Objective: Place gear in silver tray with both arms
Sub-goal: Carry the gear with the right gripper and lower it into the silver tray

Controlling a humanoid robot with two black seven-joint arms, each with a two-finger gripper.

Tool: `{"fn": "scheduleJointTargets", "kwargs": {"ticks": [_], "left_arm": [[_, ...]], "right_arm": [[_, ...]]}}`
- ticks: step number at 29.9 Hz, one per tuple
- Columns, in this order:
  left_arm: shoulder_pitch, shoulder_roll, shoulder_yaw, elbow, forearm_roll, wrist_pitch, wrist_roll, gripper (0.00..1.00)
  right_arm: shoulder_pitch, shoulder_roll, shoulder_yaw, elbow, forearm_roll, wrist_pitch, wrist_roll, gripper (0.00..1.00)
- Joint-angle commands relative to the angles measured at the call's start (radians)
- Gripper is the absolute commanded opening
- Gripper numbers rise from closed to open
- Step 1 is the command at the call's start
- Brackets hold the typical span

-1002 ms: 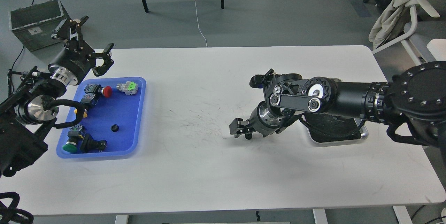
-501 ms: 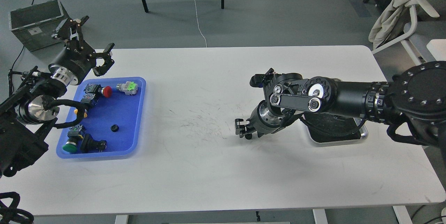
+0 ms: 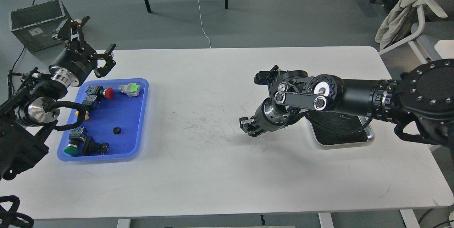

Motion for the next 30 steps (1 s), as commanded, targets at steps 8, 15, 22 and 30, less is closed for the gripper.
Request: {"fn": "scheduleJointTargets", "kwargs": {"ticks": [8, 15, 22, 30], "left_arm": [[0.0, -0.006, 0.0, 0.0, 0.0, 0.012, 0.0, 0.98], [-0.002, -0.01, 0.0, 0.0, 0.0, 0.012, 0.0, 0.98], [-0.002, -0.012, 0.003, 0.0, 0.002, 0.015, 0.0, 0.98], [-0.002, -0.012, 0.005, 0.0, 0.002, 0.018, 0.0, 0.98]], "right_arm": [[0.204, -0.046, 0.115, 0.001, -0.004, 0.0, 0.019, 0.02], [0.085, -0.285, 0.117, -0.042, -0.197, 0.0, 0.052, 0.01], [-0.053, -0.299, 0.117, -0.171, -0.248, 0.0, 0.097, 0.01], [-0.155, -0.293, 0.112, -0.232, -0.251, 0.0, 0.097, 0.01]]}}
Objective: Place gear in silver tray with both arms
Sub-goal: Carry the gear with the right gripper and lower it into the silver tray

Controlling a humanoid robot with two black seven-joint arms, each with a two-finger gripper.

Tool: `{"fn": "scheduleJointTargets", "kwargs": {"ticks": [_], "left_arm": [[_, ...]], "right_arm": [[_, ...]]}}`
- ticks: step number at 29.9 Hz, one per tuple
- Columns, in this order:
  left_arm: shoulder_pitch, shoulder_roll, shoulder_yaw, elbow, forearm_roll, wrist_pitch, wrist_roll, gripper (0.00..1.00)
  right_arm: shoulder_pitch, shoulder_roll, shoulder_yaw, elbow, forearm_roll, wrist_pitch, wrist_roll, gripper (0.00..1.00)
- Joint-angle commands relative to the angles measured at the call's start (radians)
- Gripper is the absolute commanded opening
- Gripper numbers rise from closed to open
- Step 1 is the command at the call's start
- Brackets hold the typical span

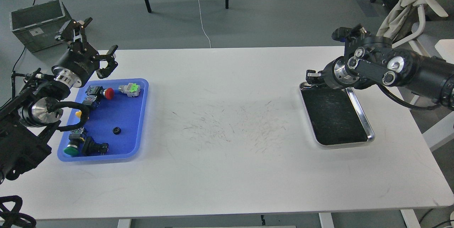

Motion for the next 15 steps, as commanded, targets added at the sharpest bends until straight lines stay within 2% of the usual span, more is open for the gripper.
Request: {"fn": "scheduleJointTargets", "kwargs": {"ticks": [1, 7, 15], "left_arm": [[0.001, 0.0, 0.001, 0.0, 0.0, 0.002, 0.0, 0.98], [-0.002, -0.017, 0.006, 0.0, 0.0, 0.003, 0.0, 0.98], [-0.002, -0.017, 0.006, 0.0, 0.0, 0.003, 0.0, 0.98]], "right_arm": [[-0.032, 0.002, -0.005, -0.015, -0.002, 0.0, 0.0, 0.01], [-0.063, 0.002, -0.01, -0.028, -0.037, 0.0, 0.0, 0.02], [-0.095, 0.06, -0.008, -0.127, -0.064, 0.0, 0.011, 0.03]]}}
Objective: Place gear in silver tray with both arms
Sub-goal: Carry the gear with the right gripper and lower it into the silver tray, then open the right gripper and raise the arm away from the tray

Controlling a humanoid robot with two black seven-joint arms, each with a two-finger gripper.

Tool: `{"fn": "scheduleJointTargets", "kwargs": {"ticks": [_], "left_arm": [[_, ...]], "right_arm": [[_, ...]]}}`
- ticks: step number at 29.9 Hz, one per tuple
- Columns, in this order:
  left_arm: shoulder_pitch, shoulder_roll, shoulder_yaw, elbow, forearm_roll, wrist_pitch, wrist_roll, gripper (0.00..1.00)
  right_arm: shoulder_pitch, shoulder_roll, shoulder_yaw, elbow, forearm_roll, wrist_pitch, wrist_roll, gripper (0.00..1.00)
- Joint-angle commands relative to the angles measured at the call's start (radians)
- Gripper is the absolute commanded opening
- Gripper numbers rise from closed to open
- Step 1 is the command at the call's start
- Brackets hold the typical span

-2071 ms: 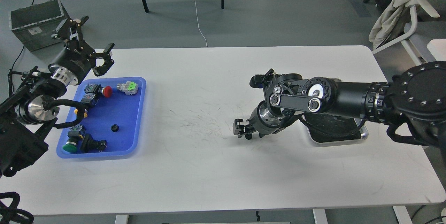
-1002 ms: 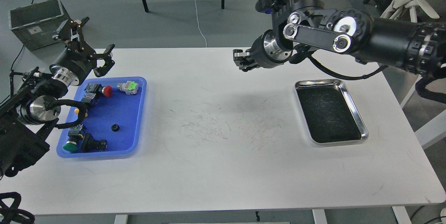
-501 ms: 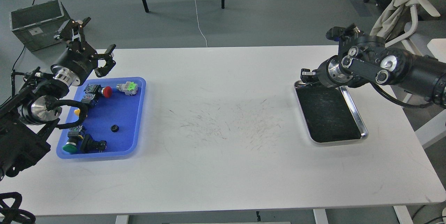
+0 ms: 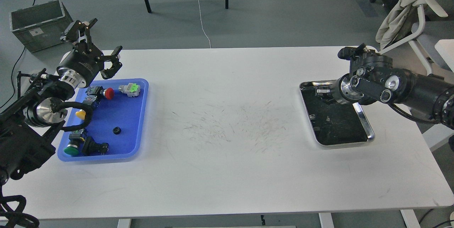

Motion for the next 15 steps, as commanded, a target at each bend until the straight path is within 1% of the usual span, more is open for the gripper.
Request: {"fn": "scheduleJointTargets", "kwargs": {"ticks": [1, 4, 7, 9, 10, 12, 13, 15], "left_arm": [[0.0, 0.0, 0.0, 0.0, 0.0, 0.0, 0.0, 0.98], [0.0, 0.0, 0.002, 0.0, 0.0, 0.0, 0.0, 0.98], [0.0, 0.0, 0.002, 0.0, 0.001, 0.0, 0.0, 0.98], [0.001, 0.001, 0.002, 0.002, 0.001, -0.001, 0.0, 0.98], [0.001, 0.001, 0.002, 0.002, 0.001, -0.001, 0.0, 0.98], [0.003, 0.001, 0.002, 0.002, 0.003, -0.001, 0.0, 0.98], [0.003, 0.001, 0.002, 0.002, 0.003, -0.001, 0.0, 0.98], [0.003, 0.001, 0.002, 0.002, 0.005, -0.001, 0.0, 0.98]], "right_arm": [[-0.017, 0.039, 0.0, -0.058, -0.001, 0.0, 0.01, 0.04], [-0.034, 0.072, 0.0, -0.091, -0.001, 0.0, 0.021, 0.07], [-0.04, 0.076, -0.001, -0.096, -0.001, 0.0, 0.021, 0.16], [-0.042, 0.076, -0.001, -0.098, -0.001, 0.0, 0.021, 0.29], [-0.04, 0.076, -0.001, -0.098, -0.001, 0.0, 0.021, 0.39], [-0.04, 0.076, -0.001, -0.098, -0.001, 0.0, 0.023, 0.58], [-0.037, 0.076, -0.001, -0.098, -0.001, 0.0, 0.023, 0.64], [-0.031, 0.075, -0.001, -0.098, -0.001, 0.0, 0.023, 0.65]]}}
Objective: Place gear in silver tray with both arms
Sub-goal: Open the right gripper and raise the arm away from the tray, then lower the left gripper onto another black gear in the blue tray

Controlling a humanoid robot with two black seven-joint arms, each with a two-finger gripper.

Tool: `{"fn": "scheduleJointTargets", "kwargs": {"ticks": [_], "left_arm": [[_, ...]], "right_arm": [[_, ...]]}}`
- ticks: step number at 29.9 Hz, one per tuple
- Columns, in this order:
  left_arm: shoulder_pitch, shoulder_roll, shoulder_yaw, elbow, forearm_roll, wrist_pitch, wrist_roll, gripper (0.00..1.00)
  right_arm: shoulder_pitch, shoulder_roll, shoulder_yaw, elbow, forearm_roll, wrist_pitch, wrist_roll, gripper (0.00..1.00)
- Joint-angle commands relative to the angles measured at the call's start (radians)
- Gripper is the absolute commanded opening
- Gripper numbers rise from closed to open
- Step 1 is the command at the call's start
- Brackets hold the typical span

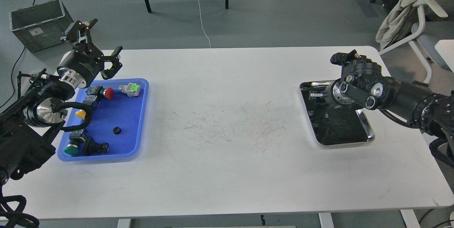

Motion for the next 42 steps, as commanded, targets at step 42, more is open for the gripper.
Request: {"fn": "scheduleJointTargets", "kwargs": {"ticks": [42], "left_arm": [[0.121, 0.757, 0.11, -0.654, 0.172, -0.034, 0.023, 0.98]], "right_arm": [[-0.574, -0.264, 1.482, 0.259, 0.75, 0.0, 0.083, 0.94]]}}
